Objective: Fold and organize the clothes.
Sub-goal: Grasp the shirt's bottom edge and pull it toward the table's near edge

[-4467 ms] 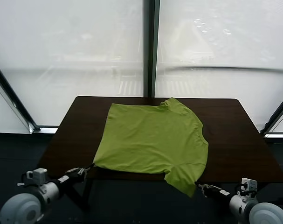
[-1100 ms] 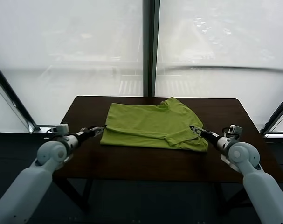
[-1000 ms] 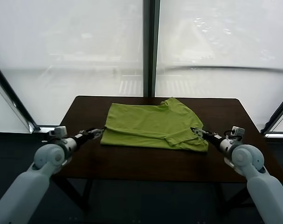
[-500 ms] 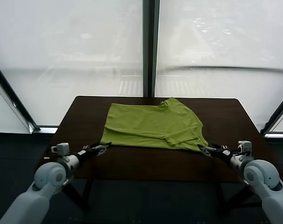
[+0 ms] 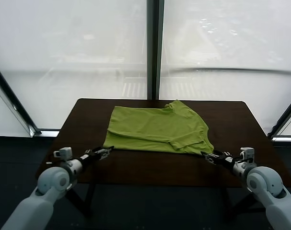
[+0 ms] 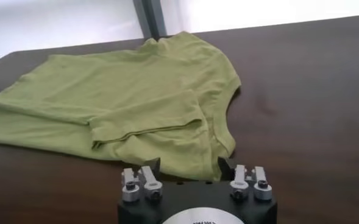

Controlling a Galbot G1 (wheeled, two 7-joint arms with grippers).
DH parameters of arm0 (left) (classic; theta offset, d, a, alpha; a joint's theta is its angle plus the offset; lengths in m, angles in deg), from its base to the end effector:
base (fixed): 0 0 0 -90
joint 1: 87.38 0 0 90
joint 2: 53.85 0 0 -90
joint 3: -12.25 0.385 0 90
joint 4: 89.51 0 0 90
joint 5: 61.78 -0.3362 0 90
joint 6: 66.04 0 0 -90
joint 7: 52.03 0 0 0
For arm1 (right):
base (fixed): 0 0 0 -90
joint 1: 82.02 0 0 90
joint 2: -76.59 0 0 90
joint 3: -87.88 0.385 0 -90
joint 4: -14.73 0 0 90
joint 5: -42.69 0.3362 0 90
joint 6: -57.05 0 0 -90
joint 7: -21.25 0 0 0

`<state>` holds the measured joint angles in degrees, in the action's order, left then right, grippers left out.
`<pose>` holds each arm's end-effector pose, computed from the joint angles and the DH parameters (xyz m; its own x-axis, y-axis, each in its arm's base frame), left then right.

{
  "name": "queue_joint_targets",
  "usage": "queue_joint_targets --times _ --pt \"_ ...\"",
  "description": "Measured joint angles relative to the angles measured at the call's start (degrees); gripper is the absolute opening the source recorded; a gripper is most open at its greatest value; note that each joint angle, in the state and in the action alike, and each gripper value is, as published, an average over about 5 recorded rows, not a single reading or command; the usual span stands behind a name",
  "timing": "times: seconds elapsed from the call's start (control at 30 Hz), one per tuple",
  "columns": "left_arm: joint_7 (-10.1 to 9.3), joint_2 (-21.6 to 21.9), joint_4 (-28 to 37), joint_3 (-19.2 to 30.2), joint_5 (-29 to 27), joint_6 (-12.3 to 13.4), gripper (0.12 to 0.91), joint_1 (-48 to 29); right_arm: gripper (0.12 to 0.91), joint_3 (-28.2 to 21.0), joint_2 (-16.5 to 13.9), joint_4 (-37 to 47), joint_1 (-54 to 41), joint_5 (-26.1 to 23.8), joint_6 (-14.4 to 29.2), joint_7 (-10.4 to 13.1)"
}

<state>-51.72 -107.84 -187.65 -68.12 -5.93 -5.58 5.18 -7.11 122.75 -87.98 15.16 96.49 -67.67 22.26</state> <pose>0.3141 0.1533 -0.3200 -0.7976 0.3635 0.4813 0.1980 0.9115 -0.3604 0.2936 -0.1949 -0.2830 -0.7700 -0.2662 0.5799 -0.1915 0.9633 0.1879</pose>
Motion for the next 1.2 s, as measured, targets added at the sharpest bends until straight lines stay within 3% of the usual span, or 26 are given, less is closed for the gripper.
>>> queue_joint_targets --times 0.17,0.3,0.4,0.53,0.67,0.73,1.2 --pt "-0.06 -0.1 0.7 0.4 -0.7 0.6 0.829 -0.6 0.280 -0.1 0.0 0.4 -0.2 0.1 0.1 0.2" --pt "-0.08 -0.1 0.8 0.7 -0.8 0.7 0.766 -0.8 0.189 -0.2 0.1 0.7 -0.2 0.1 0.2 0.4" --pt "-0.08 -0.3 0.8 0.8 -0.8 0.7 0.633 -0.8 0.159 -0.2 -0.2 0.6 -0.2 0.3 0.2 0.5" --pt "-0.05 -0.4 0.9 0.9 -0.8 0.7 0.374 -0.8 0.145 -0.2 -1.0 0.0 -0.1 1.7 0.1 1.0" --pt "-0.05 -0.4 0.8 1.0 -0.8 0.7 0.177 -0.8 0.143 0.1 -2.3 -0.7 0.2 3.8 -0.3 1.7" --pt "-0.07 -0.2 0.6 0.9 -0.8 0.7 0.147 -0.6 0.142 0.3 -3.1 -1.2 0.6 5.0 -0.5 2.2" --pt "-0.35 2.2 -3.1 -1.9 -0.7 0.9 0.148 3.7 0.143 2.3 -11.0 -6.9 5.5 14.6 -3.1 6.0"
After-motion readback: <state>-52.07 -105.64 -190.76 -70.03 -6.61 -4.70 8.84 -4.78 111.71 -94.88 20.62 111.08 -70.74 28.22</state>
